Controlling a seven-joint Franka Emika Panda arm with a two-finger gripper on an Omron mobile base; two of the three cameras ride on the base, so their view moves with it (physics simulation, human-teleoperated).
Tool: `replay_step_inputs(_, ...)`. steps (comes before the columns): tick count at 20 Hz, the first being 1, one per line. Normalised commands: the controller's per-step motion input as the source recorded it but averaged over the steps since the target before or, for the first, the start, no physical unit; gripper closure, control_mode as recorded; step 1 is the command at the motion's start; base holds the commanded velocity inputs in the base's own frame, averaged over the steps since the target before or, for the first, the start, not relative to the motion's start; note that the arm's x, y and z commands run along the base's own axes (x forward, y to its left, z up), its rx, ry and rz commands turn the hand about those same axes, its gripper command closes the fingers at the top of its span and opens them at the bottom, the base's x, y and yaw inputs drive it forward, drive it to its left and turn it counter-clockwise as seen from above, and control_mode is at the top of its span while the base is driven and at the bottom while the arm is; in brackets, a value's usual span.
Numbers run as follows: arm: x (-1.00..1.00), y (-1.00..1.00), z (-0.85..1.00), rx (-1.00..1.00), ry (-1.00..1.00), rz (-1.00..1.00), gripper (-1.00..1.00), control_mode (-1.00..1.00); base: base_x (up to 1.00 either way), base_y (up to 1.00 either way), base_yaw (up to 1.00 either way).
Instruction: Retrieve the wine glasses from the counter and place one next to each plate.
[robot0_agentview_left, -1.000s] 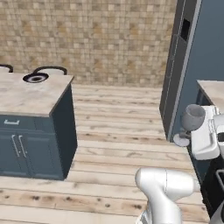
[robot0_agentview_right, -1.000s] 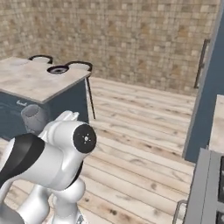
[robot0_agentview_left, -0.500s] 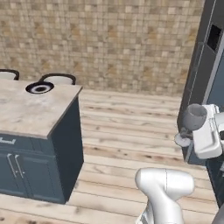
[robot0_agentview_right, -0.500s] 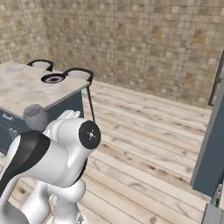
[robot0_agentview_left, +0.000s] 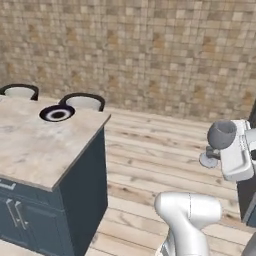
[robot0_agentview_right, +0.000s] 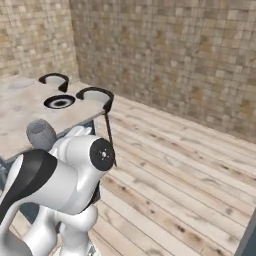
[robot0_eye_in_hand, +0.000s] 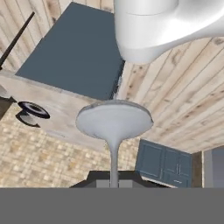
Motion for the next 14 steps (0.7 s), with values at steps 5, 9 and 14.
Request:
replay_step_inputs(5, 0.0, 0.0, 0.0, 0.0, 0.0, 0.0, 1.0, 1.0, 1.0, -0.23, 0.47)
replay_step_inputs(9, 0.0, 0.0, 0.0, 0.0, 0.0, 0.0, 1.0, 1.0, 1.0, -0.31, 0.52)
replay_step_inputs(14, 0.0, 0.0, 0.0, 0.0, 0.0, 0.0, 1.0, 1.0, 1.0, -0.62, 0.48)
